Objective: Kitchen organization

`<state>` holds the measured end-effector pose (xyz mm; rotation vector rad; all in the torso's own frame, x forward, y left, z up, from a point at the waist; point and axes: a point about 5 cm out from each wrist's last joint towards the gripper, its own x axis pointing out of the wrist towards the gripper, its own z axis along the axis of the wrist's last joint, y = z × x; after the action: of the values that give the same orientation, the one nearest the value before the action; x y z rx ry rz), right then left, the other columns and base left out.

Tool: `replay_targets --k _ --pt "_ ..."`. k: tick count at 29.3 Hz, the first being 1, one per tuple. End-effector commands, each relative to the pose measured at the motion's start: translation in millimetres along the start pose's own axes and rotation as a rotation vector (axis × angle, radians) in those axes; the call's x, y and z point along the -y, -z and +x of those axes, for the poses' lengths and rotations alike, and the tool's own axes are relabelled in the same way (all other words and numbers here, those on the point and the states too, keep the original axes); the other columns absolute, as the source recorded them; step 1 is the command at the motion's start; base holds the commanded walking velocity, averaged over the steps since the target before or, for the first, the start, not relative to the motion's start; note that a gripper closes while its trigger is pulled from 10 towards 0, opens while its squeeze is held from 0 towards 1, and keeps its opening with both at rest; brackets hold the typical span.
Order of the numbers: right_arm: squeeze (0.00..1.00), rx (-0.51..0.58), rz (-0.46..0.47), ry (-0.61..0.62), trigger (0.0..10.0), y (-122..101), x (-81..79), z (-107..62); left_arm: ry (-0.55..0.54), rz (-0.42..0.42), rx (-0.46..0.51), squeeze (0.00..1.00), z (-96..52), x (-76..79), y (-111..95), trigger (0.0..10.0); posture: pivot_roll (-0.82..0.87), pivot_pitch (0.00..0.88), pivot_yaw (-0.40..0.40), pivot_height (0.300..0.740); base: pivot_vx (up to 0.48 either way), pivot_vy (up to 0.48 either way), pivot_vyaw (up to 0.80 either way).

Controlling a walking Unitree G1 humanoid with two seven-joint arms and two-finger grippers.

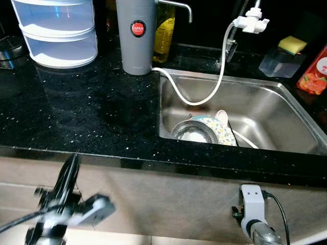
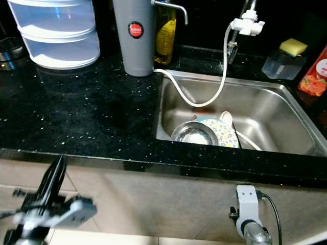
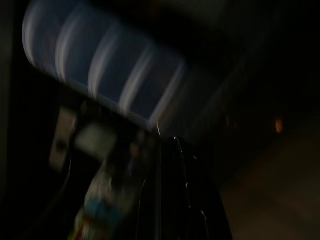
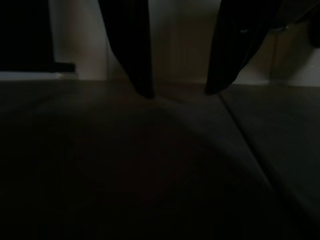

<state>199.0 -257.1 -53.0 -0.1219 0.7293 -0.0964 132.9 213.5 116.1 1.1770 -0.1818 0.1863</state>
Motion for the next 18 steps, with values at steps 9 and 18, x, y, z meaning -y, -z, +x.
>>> replay_targets --k 9,18 --pt "0.0 -0.094 0.0 0.065 10.0 23.8 18.1 -10.4 0.193 -0.352 -0.669 0.0 -61.9 84.2 71.1 10.0 0.29 0.0 -0.14 0.74 0.0 0.0 0.0" --pt "0.0 -0.488 -0.158 -0.069 10.0 100.9 18.2 -48.0 0.494 -0.728 -1.129 0.0 -106.7 154.1 91.1 10.0 0.22 0.0 -0.133 0.74 0.0 0.0 0.0"
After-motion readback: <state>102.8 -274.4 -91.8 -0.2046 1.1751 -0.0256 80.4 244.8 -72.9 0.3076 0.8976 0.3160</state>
